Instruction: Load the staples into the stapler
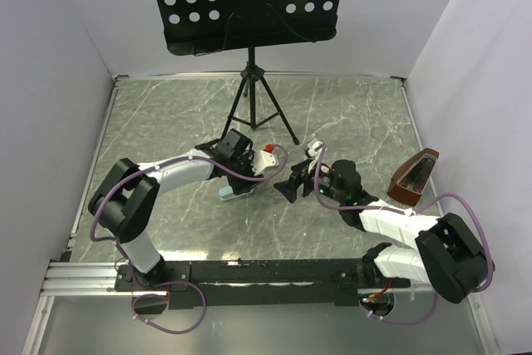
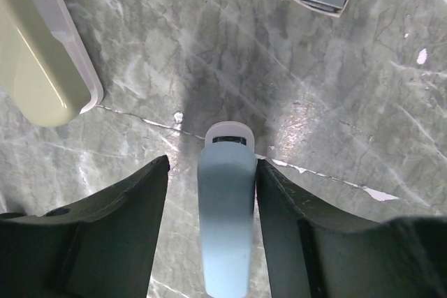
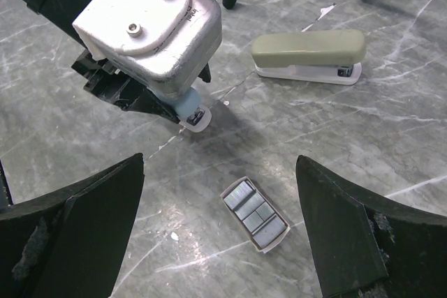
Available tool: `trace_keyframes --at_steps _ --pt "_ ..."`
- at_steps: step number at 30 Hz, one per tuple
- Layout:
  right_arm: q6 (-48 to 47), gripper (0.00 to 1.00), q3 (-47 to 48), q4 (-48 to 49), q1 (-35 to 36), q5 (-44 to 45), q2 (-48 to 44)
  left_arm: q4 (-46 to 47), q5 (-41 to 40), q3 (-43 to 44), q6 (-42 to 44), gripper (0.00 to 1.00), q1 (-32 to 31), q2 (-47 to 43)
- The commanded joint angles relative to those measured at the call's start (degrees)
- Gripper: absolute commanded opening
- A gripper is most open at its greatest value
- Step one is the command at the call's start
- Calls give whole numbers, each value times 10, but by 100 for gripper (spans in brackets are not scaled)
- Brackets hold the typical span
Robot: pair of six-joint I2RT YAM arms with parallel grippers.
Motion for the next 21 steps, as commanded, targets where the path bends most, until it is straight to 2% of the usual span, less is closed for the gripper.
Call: trace_keyframes --at_steps 1,6,13,18,21 --pt "-1 96 22 26 2 -12 5 10 24 24 -6 57 2 8" --pt "-2 96 23 25 1 -17 8 5 29 27 -4 51 2 11" --pt "9 95 22 24 2 -21 4 7 50 23 -18 20 2 -23" --pt "50 95 17 39 3 -38 -15 49 65 6 -66 2 2 -112" --pt "81 95 25 29 9 -49 -23 89 74 -9 -106 1 2 -179"
